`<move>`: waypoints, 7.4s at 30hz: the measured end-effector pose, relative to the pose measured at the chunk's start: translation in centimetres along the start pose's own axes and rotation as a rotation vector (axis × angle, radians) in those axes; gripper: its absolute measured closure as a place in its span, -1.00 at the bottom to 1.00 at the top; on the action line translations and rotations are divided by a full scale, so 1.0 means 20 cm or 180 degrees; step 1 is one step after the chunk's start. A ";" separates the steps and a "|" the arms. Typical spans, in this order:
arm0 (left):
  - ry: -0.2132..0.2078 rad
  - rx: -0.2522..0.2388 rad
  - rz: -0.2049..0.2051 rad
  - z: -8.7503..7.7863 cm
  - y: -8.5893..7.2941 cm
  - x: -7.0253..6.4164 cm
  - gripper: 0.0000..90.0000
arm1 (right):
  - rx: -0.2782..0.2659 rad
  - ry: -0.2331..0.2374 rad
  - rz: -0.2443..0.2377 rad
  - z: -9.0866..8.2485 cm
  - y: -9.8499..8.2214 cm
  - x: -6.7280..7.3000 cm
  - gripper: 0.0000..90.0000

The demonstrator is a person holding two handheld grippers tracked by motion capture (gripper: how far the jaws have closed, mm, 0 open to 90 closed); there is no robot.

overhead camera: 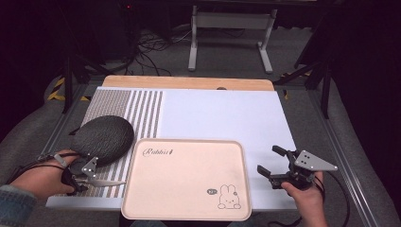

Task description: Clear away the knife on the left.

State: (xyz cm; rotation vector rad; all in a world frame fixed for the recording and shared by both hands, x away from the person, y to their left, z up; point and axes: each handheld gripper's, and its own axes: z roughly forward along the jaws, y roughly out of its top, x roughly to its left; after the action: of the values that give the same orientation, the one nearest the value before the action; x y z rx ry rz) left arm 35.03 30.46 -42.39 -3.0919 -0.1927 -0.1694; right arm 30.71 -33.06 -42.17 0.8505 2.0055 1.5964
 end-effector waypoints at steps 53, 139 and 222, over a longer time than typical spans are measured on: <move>-0.0052 0.0017 -0.0526 -0.24 0.09 0.04 0.78 | -0.0122 0.0132 0.0012 -0.03 0.02 0.02 -0.87; -0.1127 -0.0660 -0.2447 -0.15 0.79 0.01 0.77 | -0.0084 0.0089 0.0008 -0.03 0.01 0.00 -0.87; -0.0531 -0.1343 -0.2159 0.02 0.90 0.00 1.00 | -0.0050 0.0143 0.0013 -0.02 0.00 0.01 -0.88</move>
State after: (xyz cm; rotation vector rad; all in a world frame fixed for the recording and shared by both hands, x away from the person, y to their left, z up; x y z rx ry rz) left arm 37.34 12.64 -43.36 -3.2893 -1.3705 0.0422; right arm 30.34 -33.29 -42.15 0.8203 2.0203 1.6453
